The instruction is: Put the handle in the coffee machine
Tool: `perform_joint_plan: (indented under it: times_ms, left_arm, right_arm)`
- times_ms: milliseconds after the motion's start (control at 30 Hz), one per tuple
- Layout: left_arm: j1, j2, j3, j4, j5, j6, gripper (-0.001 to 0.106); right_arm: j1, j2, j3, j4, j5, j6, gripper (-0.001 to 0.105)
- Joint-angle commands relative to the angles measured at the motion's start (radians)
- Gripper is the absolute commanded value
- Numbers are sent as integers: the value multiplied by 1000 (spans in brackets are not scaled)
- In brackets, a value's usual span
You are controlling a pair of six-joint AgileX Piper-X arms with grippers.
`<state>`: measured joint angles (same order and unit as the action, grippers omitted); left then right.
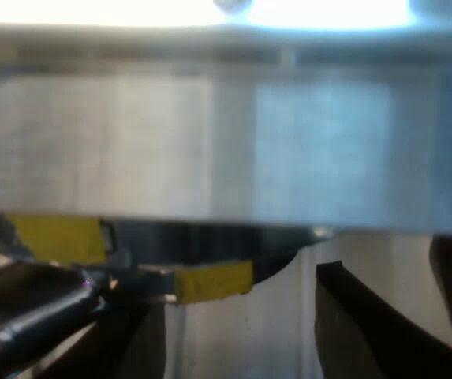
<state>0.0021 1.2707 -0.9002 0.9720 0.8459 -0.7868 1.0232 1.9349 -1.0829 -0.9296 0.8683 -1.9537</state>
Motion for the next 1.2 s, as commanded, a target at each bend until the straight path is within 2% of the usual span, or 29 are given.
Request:
perform_joint_plan:
  times_ms: [33,167,400,433,567,767,933,1000,1033,1100,1133,1200]
  left_arm:
    - [-18,-8,-7,50,81,2,0]
    - [-18,-8,-7,50,81,2,0]
    - [-18,-8,-7,50,81,2,0]
    - [-18,-8,-7,50,81,-1,0]
    - [-18,-8,-7,50,64,-14,0]
    - [-18,-8,-7,50,57,-47,0]
    - [-18,-8,-7,50,49,-52,0]
    - [-18,-8,-7,50,48,-72,0]
    - [-18,-8,-7,50,48,-82,0]
    - [-18,-8,-7,50,48,-92,0]
    - [-18,-8,-7,50,42,-95,0]
    - [-18,-8,-7,50,42,-100,0]
  right_arm:
    - [7,-15,-9,23,11,-6,47]
    - [7,-19,8,37,11,-6,47]
    - [7,-75,134,37,9,-3,47]
    - [7,-110,185,37,-5,-3,47]
    - [7,-188,277,37,-98,-3,47]
    - [31,-312,367,37,-178,-3,47]
    - [71,-406,399,101,-178,-3,47]
    - [100,-467,399,203,-205,37,47]
    - [110,-497,399,256,-251,80,47]
    - [114,-523,399,300,-299,120,47]
    - [121,-563,399,371,-350,188,47]
    - [123,-598,399,434,-387,219,47]
